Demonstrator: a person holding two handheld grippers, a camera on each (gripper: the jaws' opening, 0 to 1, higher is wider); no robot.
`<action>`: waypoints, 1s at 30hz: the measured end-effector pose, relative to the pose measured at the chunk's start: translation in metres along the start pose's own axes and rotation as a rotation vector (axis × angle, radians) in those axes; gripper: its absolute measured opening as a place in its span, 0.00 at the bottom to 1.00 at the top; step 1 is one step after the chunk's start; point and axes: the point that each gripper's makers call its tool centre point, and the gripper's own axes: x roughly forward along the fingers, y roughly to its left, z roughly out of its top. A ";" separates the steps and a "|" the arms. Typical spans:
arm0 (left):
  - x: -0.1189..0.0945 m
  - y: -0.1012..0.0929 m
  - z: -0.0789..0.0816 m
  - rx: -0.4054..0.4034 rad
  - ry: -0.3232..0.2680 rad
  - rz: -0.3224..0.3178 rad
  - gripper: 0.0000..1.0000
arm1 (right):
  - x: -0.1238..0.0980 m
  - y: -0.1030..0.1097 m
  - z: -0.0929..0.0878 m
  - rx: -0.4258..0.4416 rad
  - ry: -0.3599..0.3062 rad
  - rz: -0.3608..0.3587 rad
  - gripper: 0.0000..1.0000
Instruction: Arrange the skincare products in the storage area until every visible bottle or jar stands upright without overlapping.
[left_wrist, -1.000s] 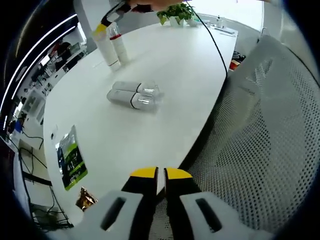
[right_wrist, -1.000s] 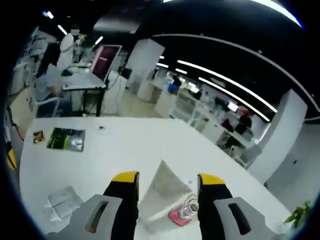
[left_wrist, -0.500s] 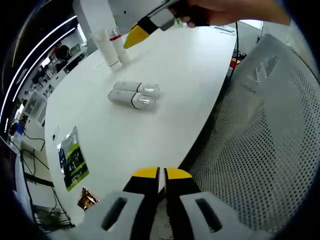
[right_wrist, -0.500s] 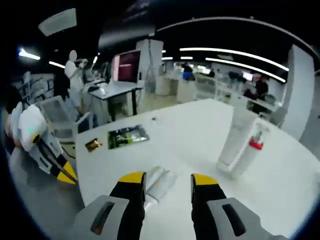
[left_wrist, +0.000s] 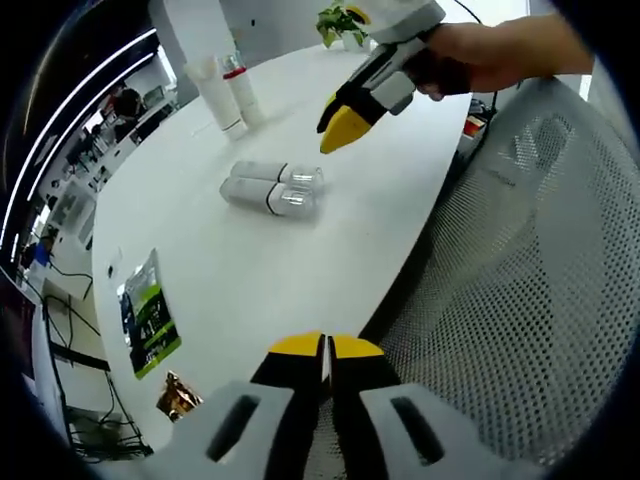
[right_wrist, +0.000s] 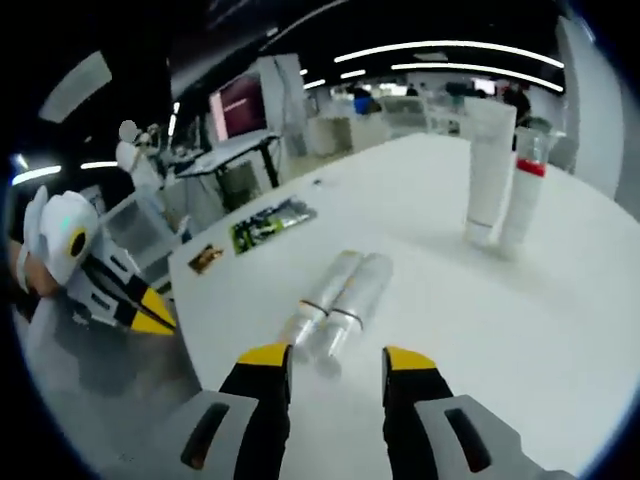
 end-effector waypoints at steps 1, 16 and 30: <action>0.001 0.001 0.001 -0.006 0.002 0.007 0.00 | 0.005 0.000 -0.001 -0.009 0.007 0.000 0.34; -0.001 0.004 -0.002 -0.022 0.002 0.010 0.00 | 0.037 0.002 -0.010 -0.011 0.084 -0.018 0.28; 0.002 -0.001 -0.006 -0.022 0.021 -0.022 0.00 | 0.034 -0.026 -0.024 -0.024 0.134 -0.092 0.26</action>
